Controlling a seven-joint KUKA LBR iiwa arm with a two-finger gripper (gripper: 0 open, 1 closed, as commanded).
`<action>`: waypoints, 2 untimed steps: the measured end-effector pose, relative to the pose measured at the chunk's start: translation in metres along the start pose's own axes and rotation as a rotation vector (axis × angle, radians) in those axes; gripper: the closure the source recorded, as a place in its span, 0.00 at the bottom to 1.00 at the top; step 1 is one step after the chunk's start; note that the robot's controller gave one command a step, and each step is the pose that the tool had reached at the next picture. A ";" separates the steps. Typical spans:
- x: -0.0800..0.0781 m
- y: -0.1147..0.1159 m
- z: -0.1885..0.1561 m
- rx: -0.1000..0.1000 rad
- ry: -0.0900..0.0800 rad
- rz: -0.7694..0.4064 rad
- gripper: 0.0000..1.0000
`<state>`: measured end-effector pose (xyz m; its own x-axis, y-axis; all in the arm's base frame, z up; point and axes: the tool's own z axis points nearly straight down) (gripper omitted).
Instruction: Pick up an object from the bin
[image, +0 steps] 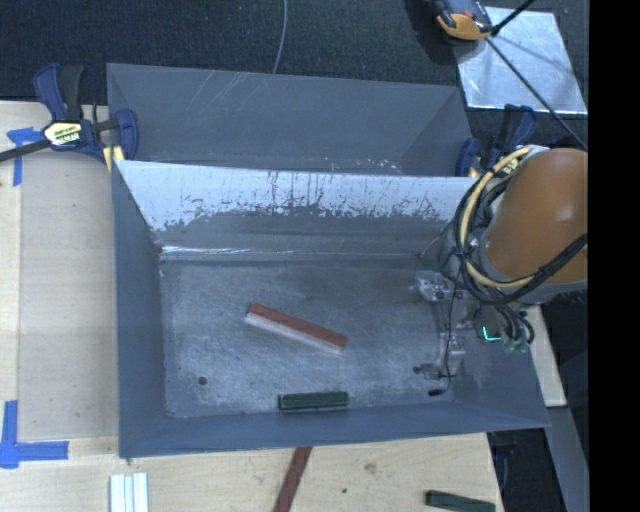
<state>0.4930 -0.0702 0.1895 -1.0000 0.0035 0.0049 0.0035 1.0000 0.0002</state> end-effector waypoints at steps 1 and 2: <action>-0.002 0.000 -0.004 0.001 -0.008 -0.003 0.00; -0.007 0.043 0.046 0.002 -0.012 -0.090 0.00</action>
Offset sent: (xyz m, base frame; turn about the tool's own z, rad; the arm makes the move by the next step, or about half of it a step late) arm 0.0105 0.1065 -0.1195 -0.2141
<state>0.4997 -0.0271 0.1435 -0.9962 -0.0865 -0.0071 -0.0865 0.9963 -0.0017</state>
